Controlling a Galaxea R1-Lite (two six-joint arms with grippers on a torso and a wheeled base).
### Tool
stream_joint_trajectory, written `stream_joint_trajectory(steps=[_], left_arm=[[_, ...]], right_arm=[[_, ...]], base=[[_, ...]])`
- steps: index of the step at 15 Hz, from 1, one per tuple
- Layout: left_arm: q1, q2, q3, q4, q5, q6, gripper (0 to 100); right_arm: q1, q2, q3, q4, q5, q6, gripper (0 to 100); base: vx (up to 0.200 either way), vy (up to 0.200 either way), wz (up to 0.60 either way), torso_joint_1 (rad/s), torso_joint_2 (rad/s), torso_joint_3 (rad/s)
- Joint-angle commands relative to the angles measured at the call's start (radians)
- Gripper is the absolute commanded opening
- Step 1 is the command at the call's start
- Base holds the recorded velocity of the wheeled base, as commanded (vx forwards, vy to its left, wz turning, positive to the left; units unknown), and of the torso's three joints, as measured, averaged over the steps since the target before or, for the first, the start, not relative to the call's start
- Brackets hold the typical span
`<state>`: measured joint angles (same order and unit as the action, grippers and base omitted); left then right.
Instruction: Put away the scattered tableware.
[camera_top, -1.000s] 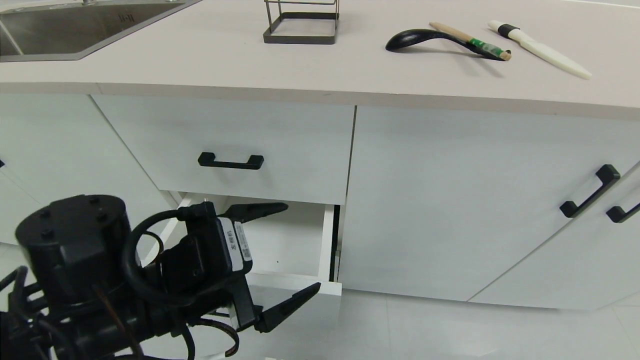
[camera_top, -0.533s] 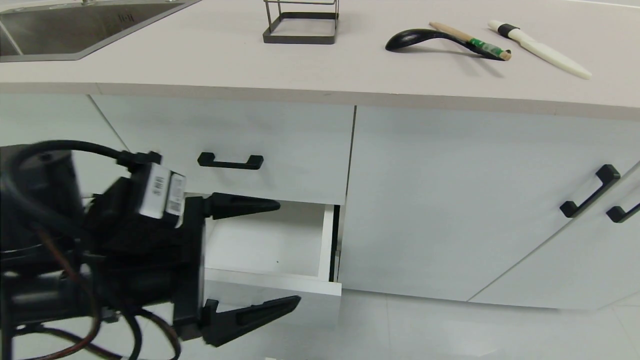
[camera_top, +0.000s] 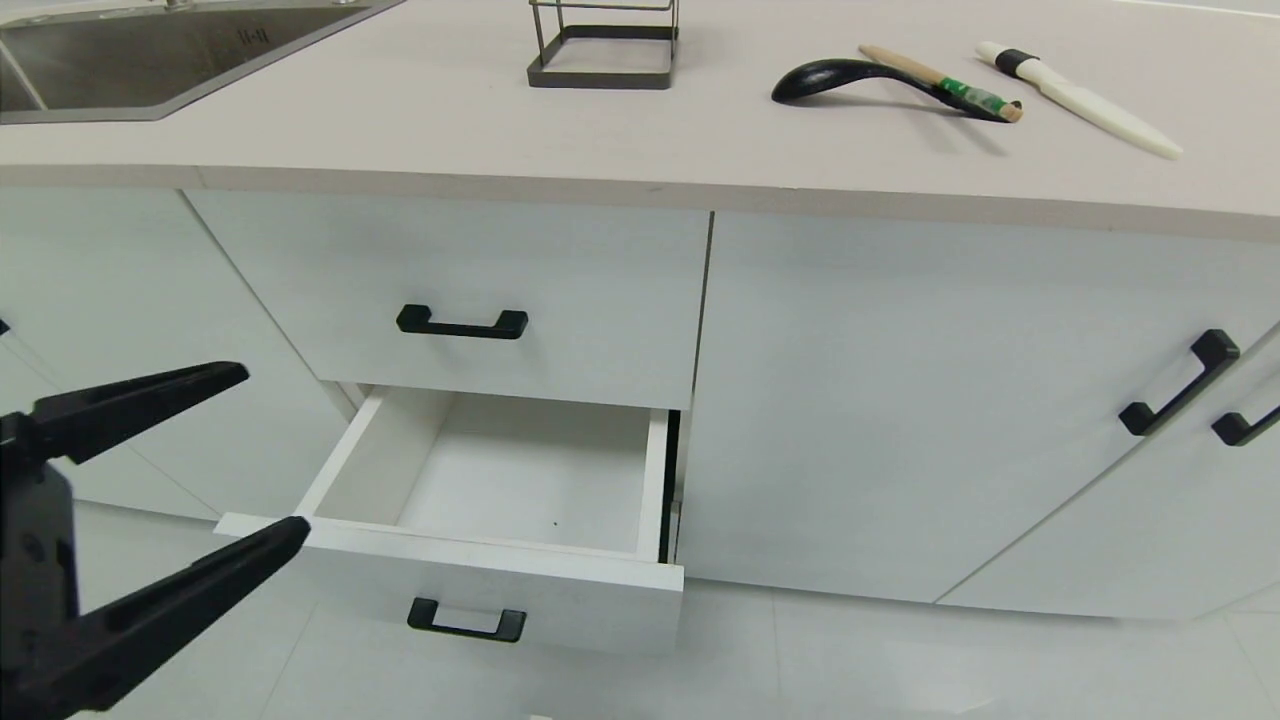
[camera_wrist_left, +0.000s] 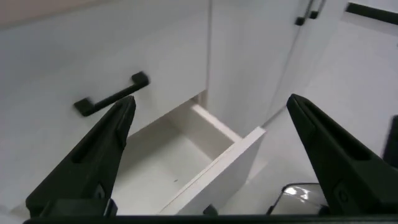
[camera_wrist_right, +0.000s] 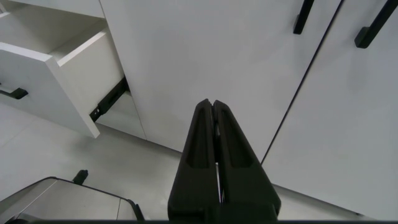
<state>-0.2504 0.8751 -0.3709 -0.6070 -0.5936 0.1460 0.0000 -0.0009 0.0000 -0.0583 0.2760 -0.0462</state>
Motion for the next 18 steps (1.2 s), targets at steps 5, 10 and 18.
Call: stream_joint_trajectory(steps=[5, 10, 18], left_arm=[[0.154, -0.318, 0.176, -0.008, 0.026, -0.029, 100], [0.157, -0.482, 0.309, 0.009, 0.104, -0.094, 100], [0.166, -0.783, 0.369, 0.222, 0.219, -0.103, 100]], right_arm=[[0.000, 0.001, 0.000, 0.000, 0.000, -0.001, 0], [0.000, 0.001, 0.000, 0.000, 0.000, 0.000, 0], [0.000, 0.001, 0.000, 0.000, 0.000, -0.001, 0]], base=[[0.000, 0.000, 0.00, 0.000, 0.00, 0.000], [0.000, 0.000, 0.00, 0.000, 0.00, 0.000], [0.000, 0.000, 0.00, 0.000, 0.00, 0.000]])
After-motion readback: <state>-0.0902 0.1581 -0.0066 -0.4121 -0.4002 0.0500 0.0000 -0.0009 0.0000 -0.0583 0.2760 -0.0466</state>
